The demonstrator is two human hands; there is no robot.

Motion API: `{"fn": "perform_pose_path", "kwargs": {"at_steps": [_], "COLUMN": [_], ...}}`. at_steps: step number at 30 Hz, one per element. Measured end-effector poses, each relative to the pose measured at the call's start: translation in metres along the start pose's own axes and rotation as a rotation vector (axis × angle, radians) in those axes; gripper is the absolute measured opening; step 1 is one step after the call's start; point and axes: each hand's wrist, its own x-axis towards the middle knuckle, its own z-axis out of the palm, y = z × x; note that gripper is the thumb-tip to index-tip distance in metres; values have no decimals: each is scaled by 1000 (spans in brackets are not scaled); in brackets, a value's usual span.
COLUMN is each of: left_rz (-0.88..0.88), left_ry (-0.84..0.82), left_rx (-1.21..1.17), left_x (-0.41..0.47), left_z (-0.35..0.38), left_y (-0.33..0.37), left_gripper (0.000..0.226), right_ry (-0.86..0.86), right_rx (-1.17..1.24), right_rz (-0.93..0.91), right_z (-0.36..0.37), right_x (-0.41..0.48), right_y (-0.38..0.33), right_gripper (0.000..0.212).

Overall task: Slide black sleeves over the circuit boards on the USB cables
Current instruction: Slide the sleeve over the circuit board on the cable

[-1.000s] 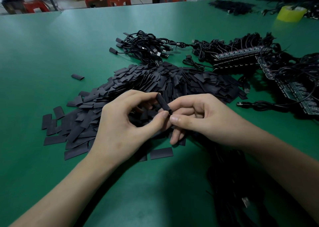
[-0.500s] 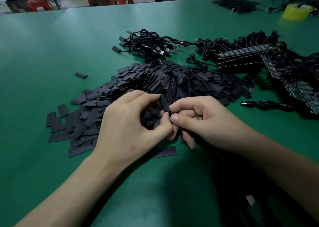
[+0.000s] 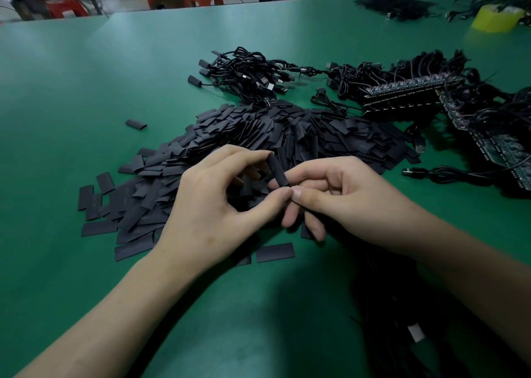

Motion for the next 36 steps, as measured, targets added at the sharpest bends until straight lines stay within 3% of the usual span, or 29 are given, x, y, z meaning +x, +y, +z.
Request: {"fn": "perform_pose_path", "kwargs": {"at_steps": [5, 11, 16, 19, 23, 25, 29, 32, 34, 36], "left_rz": [-2, -42, -88, -137, -229, -246, -263, -243, -228, -210], "left_ry": [58, 29, 38, 97, 223, 245, 271, 266, 253, 232], "left_rx": [44, 51, 128, 47, -96, -124, -164, -182, -209, -205], "left_x": [-1, 0, 0, 1, 3, 2, 1, 1, 1, 1], "left_z": [0, -2, 1, -1, -5, -4, -1, 0, 0, 0], "left_y": [-1, -3, 2, 0, -5, -6, -5, -6, -7, -9], "left_gripper": [38, 38, 42, 42, 40, 40, 38, 41, 45, 48], "right_ry": [-79, -34, 3, 31, -39, -70, 28, 78, 31, 31], "right_rx": [-71, -204, -348, -444, -867, -935, -860, -813, -620, -268], "right_rz": [-18, -38, -54, -65, -66, -74, -119, -136, -84, -53], "right_z": [-4, 1, 3, -2, -15, -16, -12, -16, -26, -46], "right_x": [-3, -3, -4, -5, -11, -16, -28, -33, -31, -22], "right_y": [-7, -2, -1, -10, -20, -23, -21, -27, -40, -60], "right_gripper": [26, 28, 21, 13, 45, 47, 23, 17, 19, 17]}}
